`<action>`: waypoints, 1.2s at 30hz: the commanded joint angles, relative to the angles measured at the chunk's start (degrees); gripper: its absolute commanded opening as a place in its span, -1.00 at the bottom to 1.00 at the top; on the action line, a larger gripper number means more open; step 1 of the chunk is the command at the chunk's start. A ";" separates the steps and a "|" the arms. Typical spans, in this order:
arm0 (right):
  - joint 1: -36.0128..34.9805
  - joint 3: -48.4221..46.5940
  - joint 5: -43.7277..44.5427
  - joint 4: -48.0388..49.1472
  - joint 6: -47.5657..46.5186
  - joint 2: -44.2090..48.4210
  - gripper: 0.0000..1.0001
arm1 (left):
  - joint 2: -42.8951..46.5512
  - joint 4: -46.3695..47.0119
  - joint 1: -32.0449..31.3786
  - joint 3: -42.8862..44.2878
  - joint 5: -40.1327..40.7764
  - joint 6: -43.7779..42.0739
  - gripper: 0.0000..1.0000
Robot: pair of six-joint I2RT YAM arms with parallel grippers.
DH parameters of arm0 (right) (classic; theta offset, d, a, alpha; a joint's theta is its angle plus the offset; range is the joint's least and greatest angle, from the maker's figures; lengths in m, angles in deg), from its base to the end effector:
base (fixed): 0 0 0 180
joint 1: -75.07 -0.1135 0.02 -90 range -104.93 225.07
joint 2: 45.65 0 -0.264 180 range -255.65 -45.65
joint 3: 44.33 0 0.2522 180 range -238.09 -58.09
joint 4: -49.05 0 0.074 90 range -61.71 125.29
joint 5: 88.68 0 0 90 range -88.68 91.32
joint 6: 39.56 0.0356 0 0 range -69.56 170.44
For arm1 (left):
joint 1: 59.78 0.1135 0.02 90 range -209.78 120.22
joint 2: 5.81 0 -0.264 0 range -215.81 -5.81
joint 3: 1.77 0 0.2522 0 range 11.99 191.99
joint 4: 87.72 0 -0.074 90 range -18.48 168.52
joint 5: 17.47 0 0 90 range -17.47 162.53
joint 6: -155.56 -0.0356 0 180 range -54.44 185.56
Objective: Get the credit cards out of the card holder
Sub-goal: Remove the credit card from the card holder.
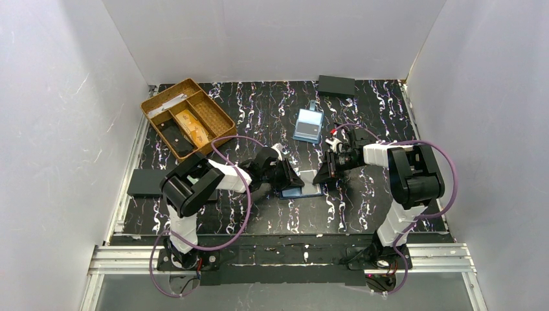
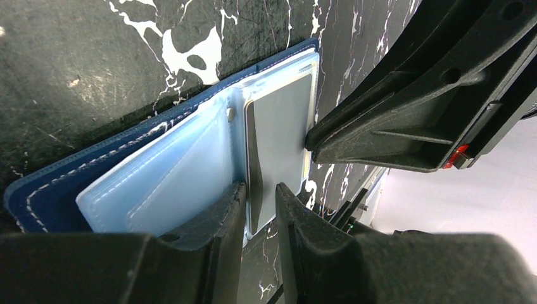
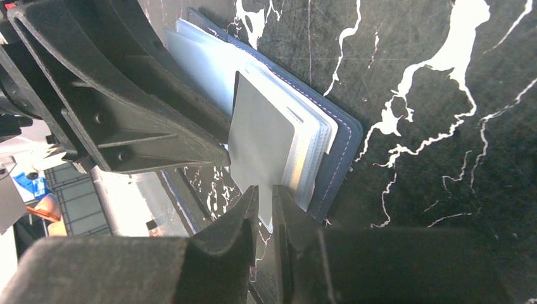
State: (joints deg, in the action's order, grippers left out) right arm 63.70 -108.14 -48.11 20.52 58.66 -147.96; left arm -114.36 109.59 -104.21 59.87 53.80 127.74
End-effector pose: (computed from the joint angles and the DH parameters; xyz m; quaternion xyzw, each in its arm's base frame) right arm 0.3001 0.0879 0.1250 -0.1077 0.8876 0.4345 0.1085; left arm 0.2562 -0.2671 0.1264 -0.0507 0.8552 -0.4820 0.1838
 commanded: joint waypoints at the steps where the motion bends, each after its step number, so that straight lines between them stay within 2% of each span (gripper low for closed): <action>1: 0.23 -0.72 -1.34 0.14 -0.06 -1.69 -0.52 | -1.47 -0.85 0.11 0.65 0.47 -0.51 -0.56; 7: 1.14 -0.50 -3.44 1.24 1.38 -3.09 -0.41 | -2.61 -0.75 0.10 0.19 0.36 -0.02 -0.59; 13: 2.46 -0.13 -2.05 1.76 2.11 -3.33 -0.37 | -2.94 -0.57 0.09 0.26 0.08 0.09 -0.59; 22: 2.49 -0.18 -11.11 2.72 1.54 -4.15 -0.54 | -3.46 -0.49 0.08 0.80 -0.47 0.26 -0.57; 29: 2.91 -0.16 -0.09 1.07 1.71 -4.43 -0.51 | -3.51 -0.48 0.12 0.64 -0.52 0.41 -0.55; 36: 4.36 -0.57 -9.21 0.97 -1.84 -1.20 -0.48 | -3.67 -0.48 0.06 0.46 -0.26 0.52 -0.53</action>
State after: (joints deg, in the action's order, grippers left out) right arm 66.96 -108.18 -55.76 21.80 60.60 -151.86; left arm -116.83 112.85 -103.83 60.48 51.75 129.50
